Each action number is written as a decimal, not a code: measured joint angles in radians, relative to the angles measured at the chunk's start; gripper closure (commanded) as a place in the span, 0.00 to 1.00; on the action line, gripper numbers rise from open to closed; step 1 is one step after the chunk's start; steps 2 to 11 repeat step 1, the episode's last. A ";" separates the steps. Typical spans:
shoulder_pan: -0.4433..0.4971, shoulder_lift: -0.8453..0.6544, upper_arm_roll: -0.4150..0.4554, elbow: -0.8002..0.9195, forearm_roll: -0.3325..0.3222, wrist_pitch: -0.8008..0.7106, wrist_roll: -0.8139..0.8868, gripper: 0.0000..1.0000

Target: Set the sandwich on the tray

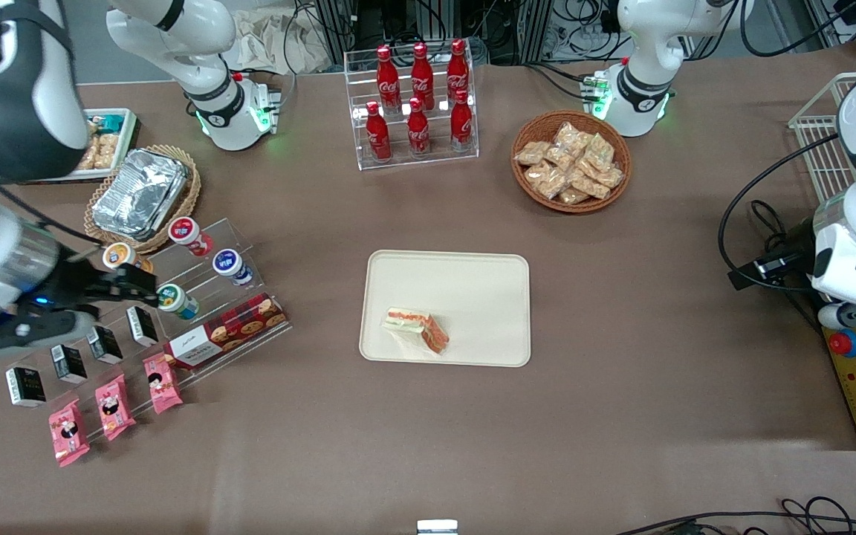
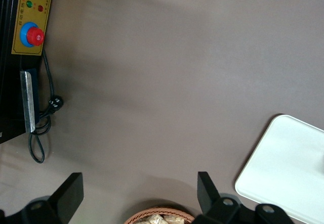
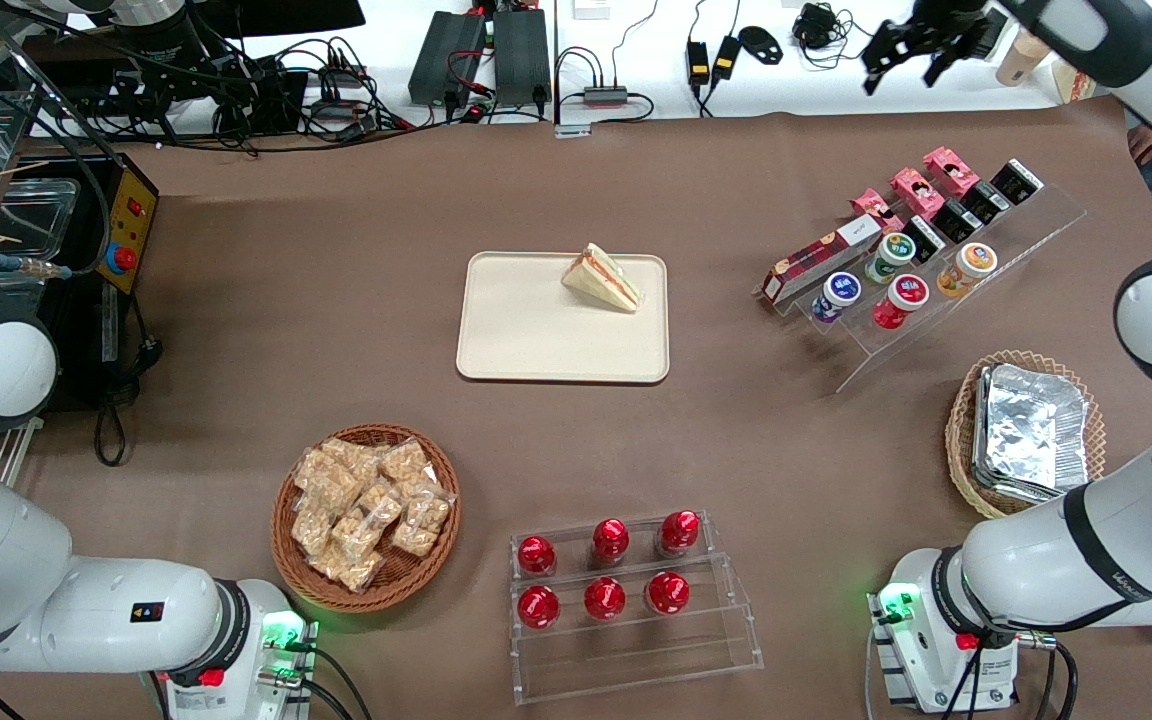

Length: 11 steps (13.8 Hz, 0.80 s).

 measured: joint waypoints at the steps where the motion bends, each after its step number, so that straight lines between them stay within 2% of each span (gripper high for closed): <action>1: -0.022 -0.006 0.000 0.000 0.000 -0.014 -0.002 0.00; 11: -0.022 -0.006 0.000 0.000 0.000 -0.014 -0.002 0.00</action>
